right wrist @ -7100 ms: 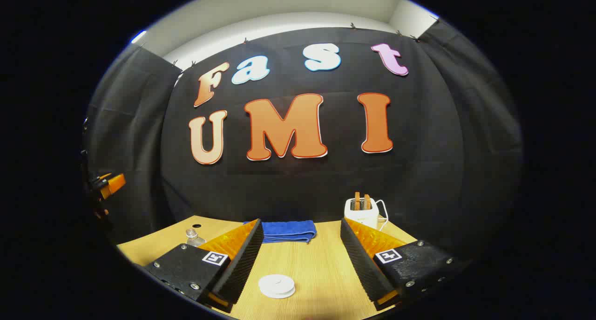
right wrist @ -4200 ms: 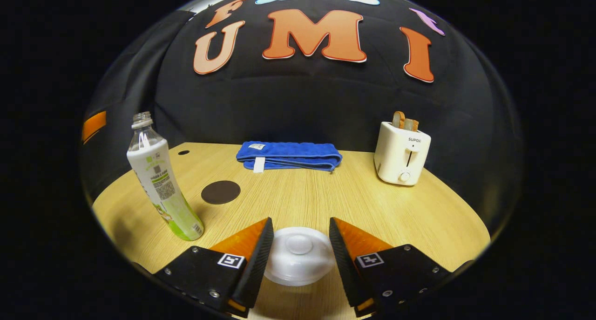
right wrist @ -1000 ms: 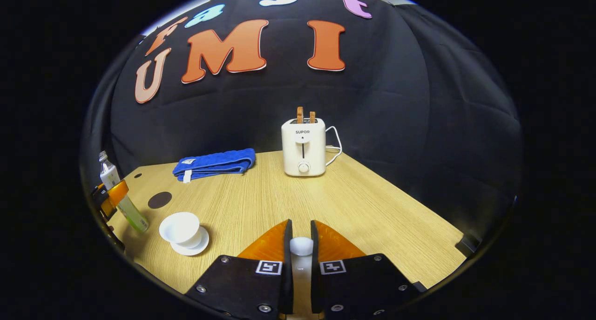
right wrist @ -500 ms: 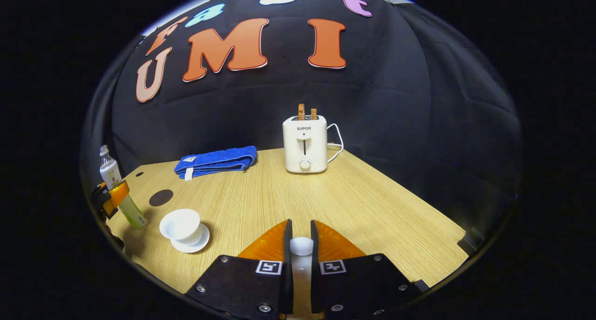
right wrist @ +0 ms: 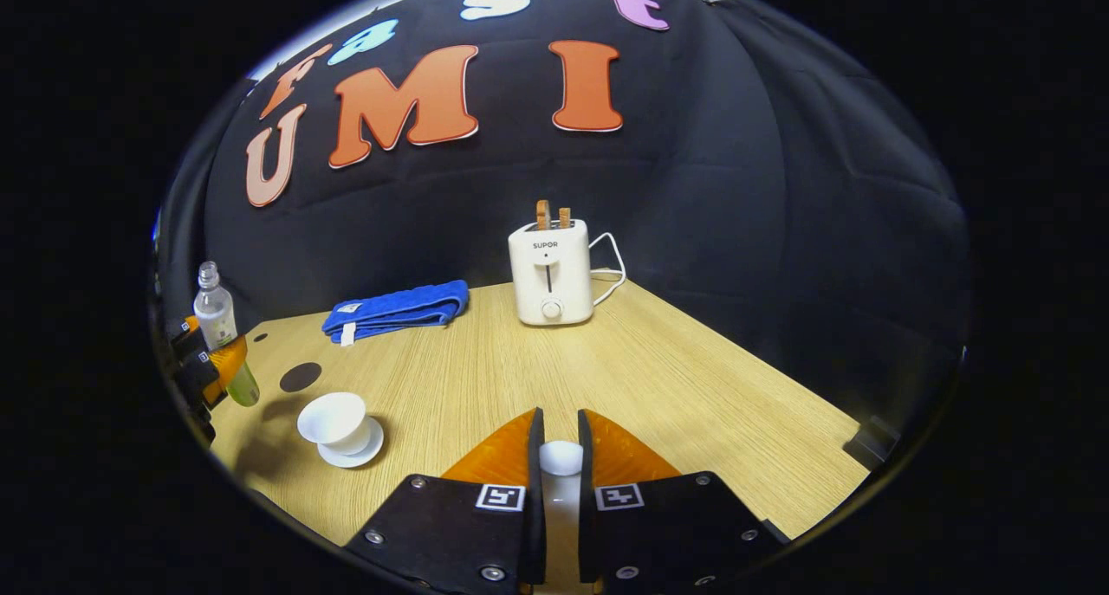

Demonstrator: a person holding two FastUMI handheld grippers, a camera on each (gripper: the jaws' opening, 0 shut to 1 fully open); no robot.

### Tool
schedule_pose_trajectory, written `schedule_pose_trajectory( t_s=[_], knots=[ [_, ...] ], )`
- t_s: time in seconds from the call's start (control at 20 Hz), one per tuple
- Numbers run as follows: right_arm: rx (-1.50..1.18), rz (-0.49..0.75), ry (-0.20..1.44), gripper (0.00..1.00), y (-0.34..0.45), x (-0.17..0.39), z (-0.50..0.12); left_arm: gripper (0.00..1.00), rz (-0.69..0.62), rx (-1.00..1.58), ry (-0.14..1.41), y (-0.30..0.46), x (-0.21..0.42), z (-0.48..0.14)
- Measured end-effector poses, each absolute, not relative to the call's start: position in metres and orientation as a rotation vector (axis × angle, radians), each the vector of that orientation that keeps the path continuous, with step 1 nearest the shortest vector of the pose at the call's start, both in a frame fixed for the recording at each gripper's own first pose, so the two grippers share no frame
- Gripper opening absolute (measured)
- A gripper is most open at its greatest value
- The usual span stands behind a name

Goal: Open the teacup lid with one hand, grasp the water bottle and pour water into the teacup with the other hand; after pouring, place the water bottle on the coaster and then close the teacup lid.

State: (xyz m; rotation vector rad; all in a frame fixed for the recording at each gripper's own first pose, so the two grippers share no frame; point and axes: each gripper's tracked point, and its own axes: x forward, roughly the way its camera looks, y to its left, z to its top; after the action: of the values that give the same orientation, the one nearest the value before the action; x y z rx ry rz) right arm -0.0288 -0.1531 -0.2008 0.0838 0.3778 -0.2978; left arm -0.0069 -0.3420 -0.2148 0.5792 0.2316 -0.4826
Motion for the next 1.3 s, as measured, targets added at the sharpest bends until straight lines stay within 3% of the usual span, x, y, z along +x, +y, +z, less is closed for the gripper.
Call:
schedule_pose_trajectory(
  t_s=[0.45, 1.3],
  knots=[
    [0.103, -0.311, 0.387, 0.15, -0.164, -0.036, -0.207, 0.59, -0.618, 0.979, 0.123, -0.383, -0.007, -0.224],
    [0.107, -0.310, 0.406, 0.15, -0.165, -0.041, -0.211, 0.58, -0.805, 1.488, -0.056, -0.397, -0.014, -0.225]
  ],
)
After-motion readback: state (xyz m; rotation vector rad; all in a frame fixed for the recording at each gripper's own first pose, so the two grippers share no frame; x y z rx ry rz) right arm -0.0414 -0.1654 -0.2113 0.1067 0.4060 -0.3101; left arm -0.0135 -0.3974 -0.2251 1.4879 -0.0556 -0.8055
